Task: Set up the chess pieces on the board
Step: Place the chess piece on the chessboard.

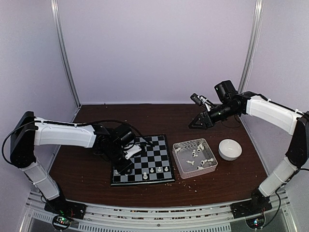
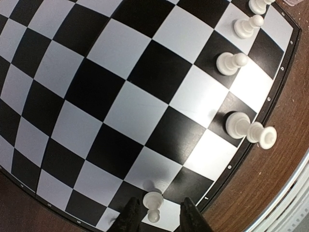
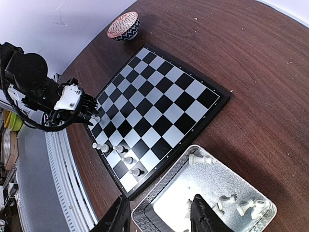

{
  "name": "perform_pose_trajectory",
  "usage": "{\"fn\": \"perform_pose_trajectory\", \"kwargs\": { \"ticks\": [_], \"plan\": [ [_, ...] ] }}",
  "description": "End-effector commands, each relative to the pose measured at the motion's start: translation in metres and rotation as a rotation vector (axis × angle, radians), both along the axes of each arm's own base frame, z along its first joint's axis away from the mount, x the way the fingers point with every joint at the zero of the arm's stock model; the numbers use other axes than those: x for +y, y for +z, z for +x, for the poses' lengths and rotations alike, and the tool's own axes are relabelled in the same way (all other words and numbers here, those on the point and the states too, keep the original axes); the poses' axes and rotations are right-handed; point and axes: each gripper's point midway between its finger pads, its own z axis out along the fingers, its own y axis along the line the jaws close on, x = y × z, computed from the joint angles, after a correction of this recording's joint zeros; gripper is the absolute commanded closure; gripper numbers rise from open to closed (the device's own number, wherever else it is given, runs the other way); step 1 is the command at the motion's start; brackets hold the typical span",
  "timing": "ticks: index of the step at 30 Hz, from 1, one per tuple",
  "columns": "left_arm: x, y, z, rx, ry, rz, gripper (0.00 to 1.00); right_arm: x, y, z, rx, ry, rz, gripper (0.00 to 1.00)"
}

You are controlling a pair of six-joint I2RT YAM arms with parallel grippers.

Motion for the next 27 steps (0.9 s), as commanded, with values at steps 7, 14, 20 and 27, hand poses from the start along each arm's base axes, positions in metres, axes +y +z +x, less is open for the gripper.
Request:
{"fn": "perform_pose_trajectory", "kwargs": {
  "ticks": [7,14,20,27],
  "plan": [
    [0.014,-0.013,-0.01,0.037,-0.011,0.072,0.78,0.002,0.006,0.002,-0.023,0.005,-0.003,0.58],
    [0.012,-0.012,-0.008,0.034,-0.014,0.071,0.9,0.003,0.006,0.002,-0.022,0.007,0.001,0.59],
    [0.02,-0.011,-0.004,0.013,-0.003,0.113,0.96,0.003,0.006,0.002,-0.023,0.006,0.001,0.59],
    [0.03,-0.009,-0.001,-0.007,0.002,0.164,0.98,0.003,0.007,0.002,-0.023,0.007,0.004,0.59]
  ]
}}
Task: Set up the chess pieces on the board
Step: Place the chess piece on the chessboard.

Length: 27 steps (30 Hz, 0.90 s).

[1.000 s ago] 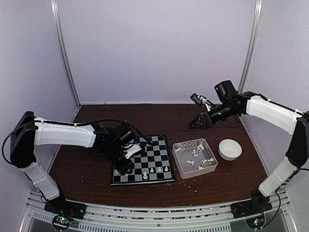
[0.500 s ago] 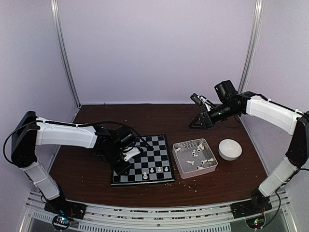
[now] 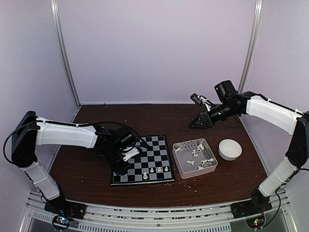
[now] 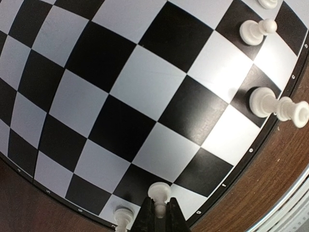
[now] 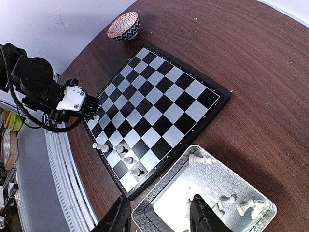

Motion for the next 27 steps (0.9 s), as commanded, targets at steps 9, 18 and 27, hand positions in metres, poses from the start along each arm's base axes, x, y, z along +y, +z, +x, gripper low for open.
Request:
{"fn": "perform_pose_trajectory", "kwargs": {
  "ticks": [9,18,27],
  "plan": [
    [0.01,0.004,0.01,-0.041,0.019,0.055,0.98,0.003,0.007,0.001,-0.025,0.007,0.005,0.59],
    [0.008,0.007,0.017,-0.062,0.034,0.056,0.93,0.001,0.009,0.0,-0.035,0.004,0.004,0.59],
    [0.004,0.018,0.013,-0.057,0.028,0.012,0.83,0.002,0.008,0.001,-0.033,0.008,0.0,0.59]
  ]
}}
